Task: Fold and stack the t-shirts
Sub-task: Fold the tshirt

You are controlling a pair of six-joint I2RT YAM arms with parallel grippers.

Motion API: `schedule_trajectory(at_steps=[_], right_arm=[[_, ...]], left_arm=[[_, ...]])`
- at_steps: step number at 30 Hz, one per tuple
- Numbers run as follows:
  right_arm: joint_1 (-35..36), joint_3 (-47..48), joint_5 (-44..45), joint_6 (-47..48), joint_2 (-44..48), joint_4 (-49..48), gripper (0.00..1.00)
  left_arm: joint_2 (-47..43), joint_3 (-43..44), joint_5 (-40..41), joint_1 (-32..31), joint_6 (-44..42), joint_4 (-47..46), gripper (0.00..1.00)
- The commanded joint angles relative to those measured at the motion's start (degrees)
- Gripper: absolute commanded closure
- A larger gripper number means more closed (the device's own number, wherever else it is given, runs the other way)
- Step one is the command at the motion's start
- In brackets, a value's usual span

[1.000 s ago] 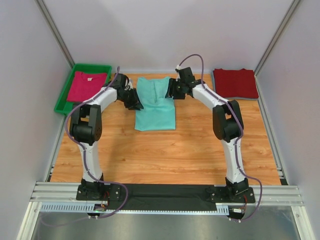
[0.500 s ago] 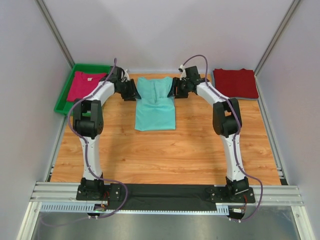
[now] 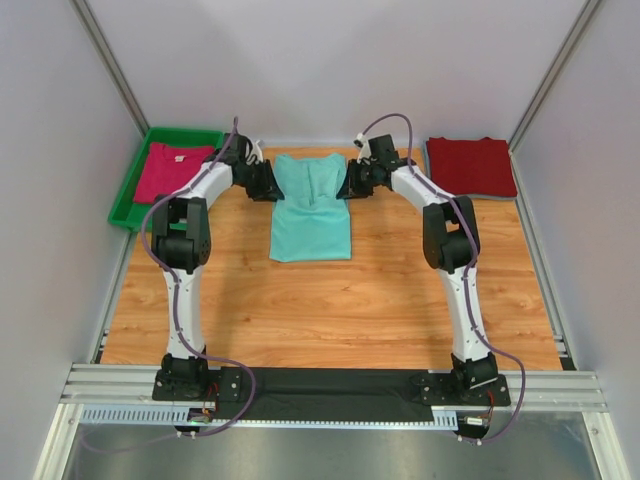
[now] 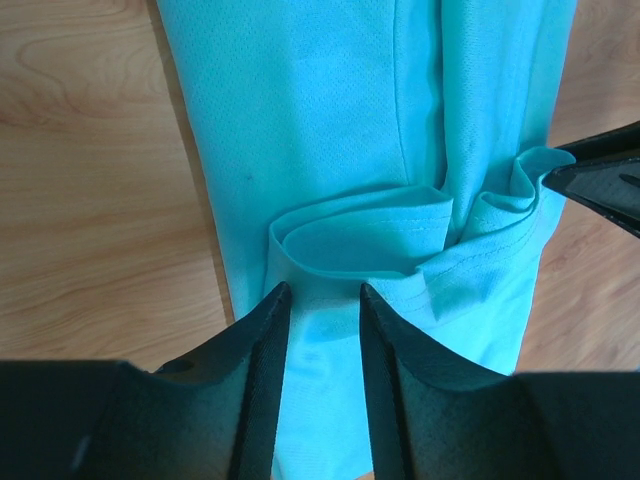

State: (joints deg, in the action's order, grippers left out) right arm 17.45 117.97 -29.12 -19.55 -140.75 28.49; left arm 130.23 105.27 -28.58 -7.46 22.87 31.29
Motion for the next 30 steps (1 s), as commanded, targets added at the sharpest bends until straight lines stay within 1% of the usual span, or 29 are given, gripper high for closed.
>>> schedule_trajectory(at_steps=[1, 2, 3, 4, 5, 6, 7, 10, 13, 16, 17, 19, 20, 21, 22, 23, 24, 25, 26, 27, 28, 30], right_arm=[[-0.5, 1.6, -0.8, -0.7, 0.5, -1.6, 0.83], [-0.7, 1.3, -0.3, -1.3, 0.9, -2.1, 0.88], [-0.9, 0.7, -0.1, -1.5, 1.5, -2.5, 0.92], [-1.1, -0.7, 0.4, -1.5, 2.7, -2.7, 0.92], [-1.5, -1.7, 1.6, -1.6, 3.5, -3.1, 0.95], [-1.5, -2.7, 2.0, -1.7, 4.3, -3.5, 1.0], [-1.7, -5.6, 2.4, -1.8, 5.1, -4.3, 1.0], [-2.1, -10.1, 4.8, -1.6, 8.4, -7.2, 1.0], [-2.2, -12.8, 6.1, -1.5, 10.4, -9.1, 1.0], [-2.2, -12.5, 6.1, -1.5, 10.2, -9.9, 1.0], [-2.2, -10.7, 5.6, -1.6, 9.6, -9.0, 1.0], [-2.2, -7.9, 4.9, -1.4, 6.8, -7.3, 0.94], [-2.2, -6.5, 4.4, -1.4, 5.9, -5.7, 0.91], [-2.2, -3.5, 4.5, -1.4, 5.1, -4.5, 0.86], [-2.2, -2.1, 4.5, -1.3, 3.5, -3.3, 0.85], [-2.2, -0.8, 5.6, -1.0, 3.0, -0.8, 0.82], [-2.2, 1.4, 6.3, -1.0, 2.5, 0.6, 0.73], [-2.2, 2.1, 7.0, -0.8, 2.4, 1.8, 0.7], [-2.2, 2.7, 8.6, -0.1, 2.6, 4.4, 0.68], [-2.3, 3.0, 9.3, 0.2, 3.0, 5.8, 0.63], [-2.3, 2.8, 9.8, 0.7, 3.5, 7.0, 0.61], [-2.5, 1.9, 10.5, 1.9, 5.9, 10.4, 0.59]], left_arm=[[1.2, 2.3, -1.5, 0.2, 0.0, -1.1, 0.64], [1.2, 2.1, -1.7, 0.3, 0.3, -1.7, 0.77], [1.2, 2.0, -1.7, 0.3, 0.9, -1.8, 0.85], [0.6, 1.6, -1.6, 0.4, 1.1, -2.2, 1.0], [0.0, 0.4, -0.4, 0.4, 1.2, -3.0, 1.0], [-0.5, -0.3, 0.2, 0.4, 1.6, -3.4, 1.0], [-1.7, -1.1, 0.5, 0.5, 1.6, -4.0, 1.0], [-3.9, -3.6, 2.2, 0.5, 2.2, -4.9, 1.0], [-5.7, -6.0, 3.7, 0.7, 3.0, -6.4, 1.0], [-5.5, -6.0, 4.5, 0.8, 3.2, -6.7, 1.0], [-5.2, -5.2, 4.4, 0.8, 3.5, -6.6, 1.0], [-3.6, -3.3, 4.4, 0.8, 3.3, -5.0, 1.0], [-3.1, -1.5, 4.7, 0.8, 3.3, -3.6, 0.98], [-2.7, -0.9, 4.8, 0.8, 3.1, -3.0, 0.93], [-2.5, -0.4, 5.3, 0.7, 3.1, -2.5, 0.81], [-2.5, 0.2, 5.8, 0.8, 3.0, -1.5, 0.73], [-2.6, 0.5, 7.6, 0.8, 2.5, -0.7, 0.66], [-3.1, 1.0, 8.6, 0.8, 2.2, 0.5, 0.61], [-3.4, 1.7, 9.6, 0.8, 1.8, 3.0, 0.61], [-4.0, 1.6, 11.3, 0.8, 1.4, 3.8, 0.6], [-6.0, 0.9, 12.0, 0.8, 1.3, 4.1, 0.59], [-10.3, -3.0, 11.7, 0.7, 0.9, 3.4, 0.59]])
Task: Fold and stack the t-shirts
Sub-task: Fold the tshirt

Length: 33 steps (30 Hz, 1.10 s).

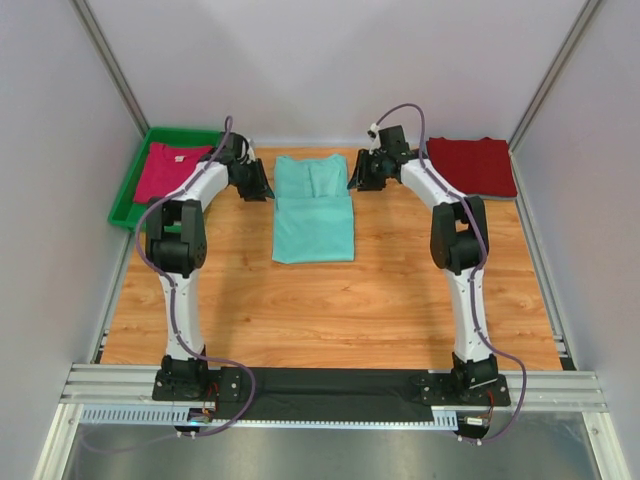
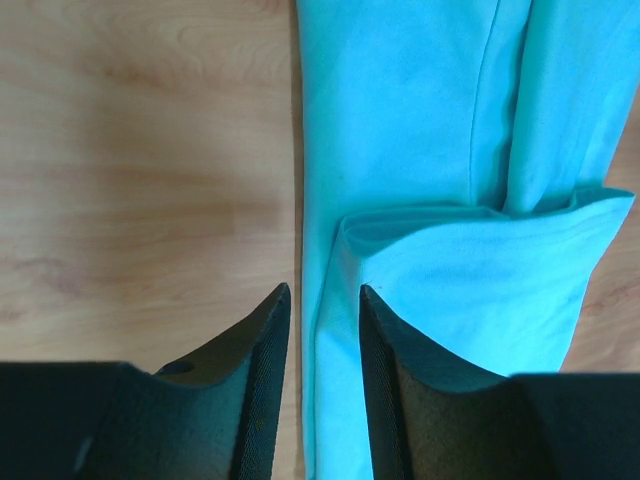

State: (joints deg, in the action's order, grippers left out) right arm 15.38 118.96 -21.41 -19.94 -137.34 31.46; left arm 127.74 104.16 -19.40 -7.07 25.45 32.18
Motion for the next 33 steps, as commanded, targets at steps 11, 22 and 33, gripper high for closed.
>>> schedule_trajectory(at_steps=[11, 22, 33], right_arm=[[3.8, -26.6, -13.5, -5.5, 19.7, -0.3, 0.76], [4.1, -34.0, -15.5, -4.0, 17.8, 1.4, 0.95], [4.1, -46.9, -10.8, -4.7, 17.9, -3.5, 0.96]], left_arm=[[-20.5, -23.6, -8.3, -6.2, 0.5, -5.6, 0.84], [-20.7, -33.0, 6.7, -6.9, 1.7, 1.7, 0.94], [-21.3, -43.2, 6.2, -7.4, 4.5, 0.2, 0.95]])
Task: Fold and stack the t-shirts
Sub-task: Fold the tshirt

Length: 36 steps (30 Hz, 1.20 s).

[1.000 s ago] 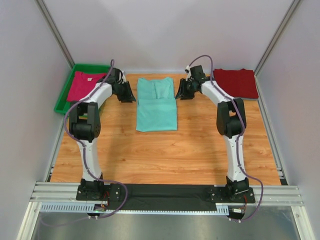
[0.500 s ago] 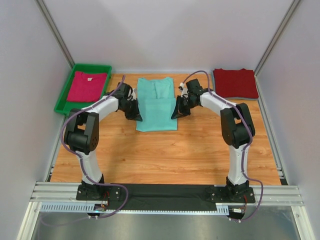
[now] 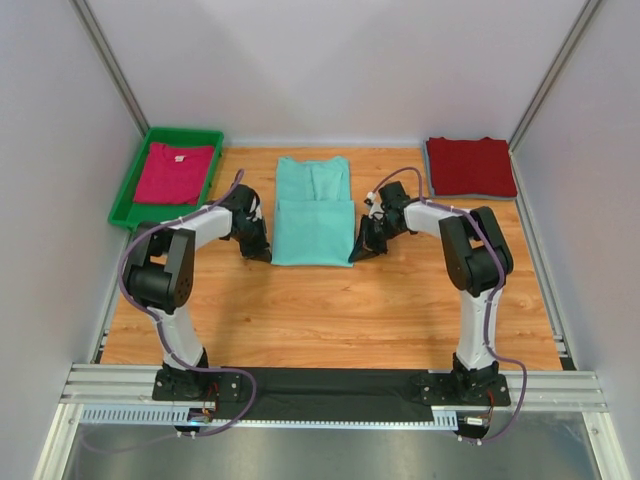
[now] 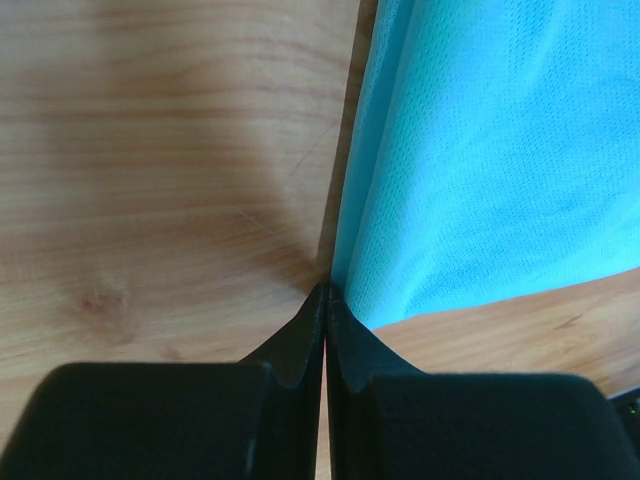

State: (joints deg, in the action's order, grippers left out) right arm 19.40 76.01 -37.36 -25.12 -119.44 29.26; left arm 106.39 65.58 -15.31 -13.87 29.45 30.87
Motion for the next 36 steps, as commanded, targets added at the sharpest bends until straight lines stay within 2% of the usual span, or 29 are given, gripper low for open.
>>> schedule_trajectory(at_steps=[1, 7, 11, 13, 16, 17, 18, 19, 21, 24, 25, 26, 31, 36], right_arm=[[0.1, -4.8, 5.9, 0.5, 0.5, -1.6, 0.96], [0.1, -12.2, 7.0, 0.5, 5.7, -2.4, 0.95], [0.1, -13.3, 7.6, 1.3, 9.0, -0.6, 0.95], [0.1, -11.9, 7.7, 1.9, 10.7, 1.8, 0.95], [0.1, -7.6, 8.2, 2.4, 13.5, 4.2, 0.93], [0.1, -6.4, 8.0, 2.2, 13.7, 4.3, 0.92], [0.0, -5.3, 7.6, 1.8, 13.3, 4.1, 0.89], [-0.1, -2.4, 6.8, 1.3, 12.6, 3.7, 0.78], [-0.1, 0.6, 6.0, -0.6, 9.7, 2.8, 0.75], [-0.2, 5.8, 4.1, -3.7, 5.6, 0.5, 0.81], [-0.4, 6.9, 3.2, -4.4, 4.6, -0.4, 0.9], [-0.5, 9.1, 2.7, -5.2, 3.4, -0.9, 0.93], [-1.8, 13.4, -0.3, -9.4, -2.8, -4.2, 0.97], [-3.7, 15.4, -1.6, -10.4, -6.5, -7.2, 0.97]], left_arm=[[-0.4, -5.4, 1.7, -0.8, 1.0, 1.6, 0.95], [-12.9, -13.5, 0.6, -3.0, 4.2, 0.9, 0.94], [-24.9, -14.7, 2.2, -3.1, 6.1, 1.6, 0.84], [-26.0, -12.4, 1.5, -3.1, 5.9, 0.5, 0.8], [-20.4, -5.7, -4.3, -3.1, 3.0, -1.6, 0.79], [-15.3, -3.3, -5.7, -3.2, 2.1, -1.7, 0.86], [-13.0, 0.8, -6.9, -3.0, 1.5, -1.9, 0.89], [-10.8, 2.5, -7.6, -3.0, 0.8, -2.2, 0.9], [-5.4, 7.1, -7.9, -2.8, 0.7, -3.1, 0.93], [-0.1, 12.1, -9.3, -2.7, 1.1, -2.9, 0.96], [0.8, 12.6, -9.9, -2.7, 1.7, -3.4, 0.96], [2.2, 13.2, -10.0, -2.7, 1.9, -3.7, 0.96], [6.3, 14.8, -10.4, -1.1, 2.5, -5.4, 0.97], [8.8, 14.0, -13.7, 1.5, 5.4, -11.6, 0.97]])
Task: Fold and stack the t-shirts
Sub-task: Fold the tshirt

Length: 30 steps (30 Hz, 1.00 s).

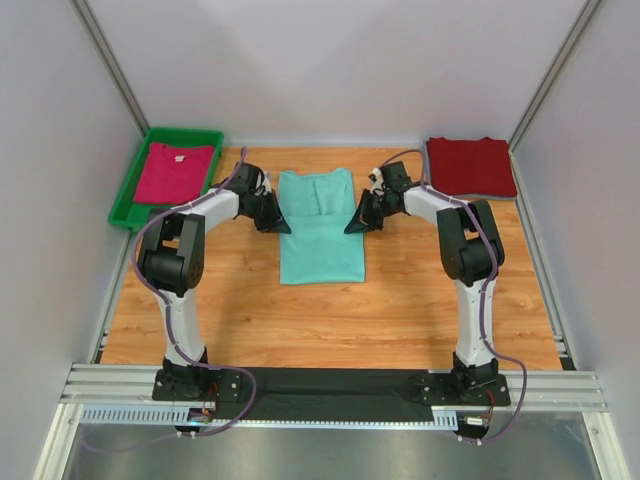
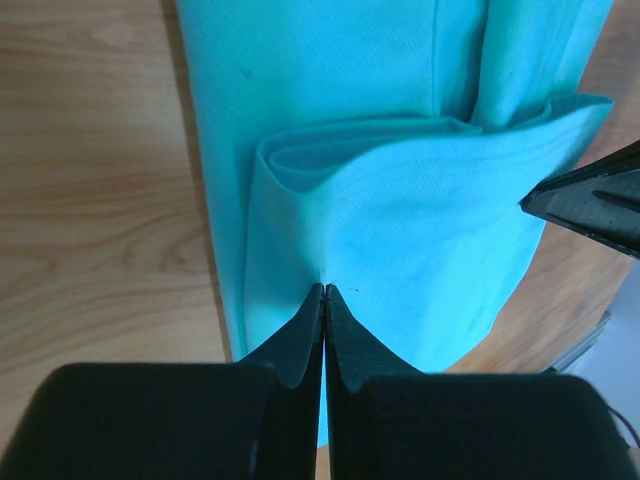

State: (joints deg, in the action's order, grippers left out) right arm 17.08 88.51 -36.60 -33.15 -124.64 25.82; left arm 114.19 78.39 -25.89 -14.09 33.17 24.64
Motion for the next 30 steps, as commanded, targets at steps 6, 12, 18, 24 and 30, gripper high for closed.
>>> schedule_trajectory(at_steps=[6, 12, 18, 24, 30], right_arm=[[-4.4, 4.6, -3.3, -4.6, -3.4, -5.7, 0.97], [-7.4, 6.1, -3.7, -4.2, -5.0, -4.9, 0.97], [-8.5, 11.2, -3.5, -0.5, -7.4, 0.3, 0.97], [-7.9, 12.3, -3.8, 0.4, -3.5, 2.5, 0.96], [-5.9, 7.1, -5.2, 0.1, -0.3, 0.4, 0.93]], left_arm=[[5.3, 4.0, -4.3, 3.0, 0.6, -5.8, 0.97], [7.9, 4.7, -3.2, 4.7, -0.3, -4.6, 0.98], [6.4, 4.8, -8.4, 5.0, -0.6, -5.8, 0.91], [-1.5, 2.2, -9.5, 4.9, 1.7, -6.2, 0.8], [-3.9, -2.1, -10.6, 3.5, 3.7, -7.8, 0.77]])
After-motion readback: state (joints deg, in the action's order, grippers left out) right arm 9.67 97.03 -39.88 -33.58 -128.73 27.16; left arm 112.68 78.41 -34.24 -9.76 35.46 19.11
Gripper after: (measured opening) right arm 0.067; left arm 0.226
